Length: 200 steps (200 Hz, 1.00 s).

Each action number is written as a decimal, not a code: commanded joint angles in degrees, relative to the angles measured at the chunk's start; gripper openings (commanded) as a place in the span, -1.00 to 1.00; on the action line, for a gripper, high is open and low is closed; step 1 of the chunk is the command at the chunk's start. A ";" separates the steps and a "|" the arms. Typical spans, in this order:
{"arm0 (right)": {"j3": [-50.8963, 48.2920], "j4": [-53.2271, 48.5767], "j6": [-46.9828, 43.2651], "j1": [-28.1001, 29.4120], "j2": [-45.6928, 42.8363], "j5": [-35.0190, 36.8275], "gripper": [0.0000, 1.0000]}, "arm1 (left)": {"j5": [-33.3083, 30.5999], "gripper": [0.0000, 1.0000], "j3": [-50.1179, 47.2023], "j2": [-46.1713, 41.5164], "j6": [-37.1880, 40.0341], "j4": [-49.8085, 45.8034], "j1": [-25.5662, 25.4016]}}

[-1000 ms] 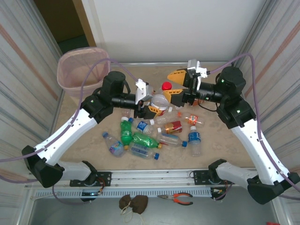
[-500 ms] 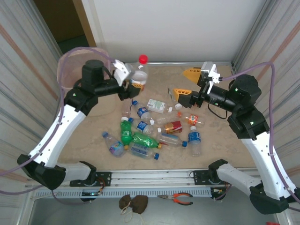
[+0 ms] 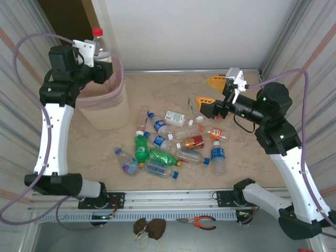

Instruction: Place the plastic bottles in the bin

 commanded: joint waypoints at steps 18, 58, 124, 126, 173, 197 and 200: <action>-0.39 0.50 -0.97 -0.49 -0.56 0.26 0.59 | -3.71 -0.05 1.98 5.31 -2.11 -9.33 4.23; -0.69 0.52 -1.00 -0.89 -0.82 0.18 0.59 | -7.49 -0.15 0.52 9.28 -4.22 -10.06 6.18; -1.49 0.49 -1.02 -1.54 -0.92 -0.22 0.59 | -11.97 -0.16 1.39 17.12 -5.72 -15.57 6.34; -1.44 0.51 -1.06 -1.55 -0.91 -0.25 0.59 | -11.99 -0.16 1.46 17.43 -5.79 -15.70 6.33; -2.28 0.57 -1.03 -2.04 -1.11 -0.32 0.59 | -11.44 -0.03 2.19 23.66 -6.73 -17.15 6.33; -2.71 0.67 -1.17 -2.20 -1.26 -0.25 0.59 | -11.29 -0.01 2.23 26.60 -7.02 -16.90 6.33; -2.76 0.58 -1.16 -2.22 -1.28 -0.18 0.59 | -11.26 0.00 2.25 27.02 -6.97 -16.87 6.33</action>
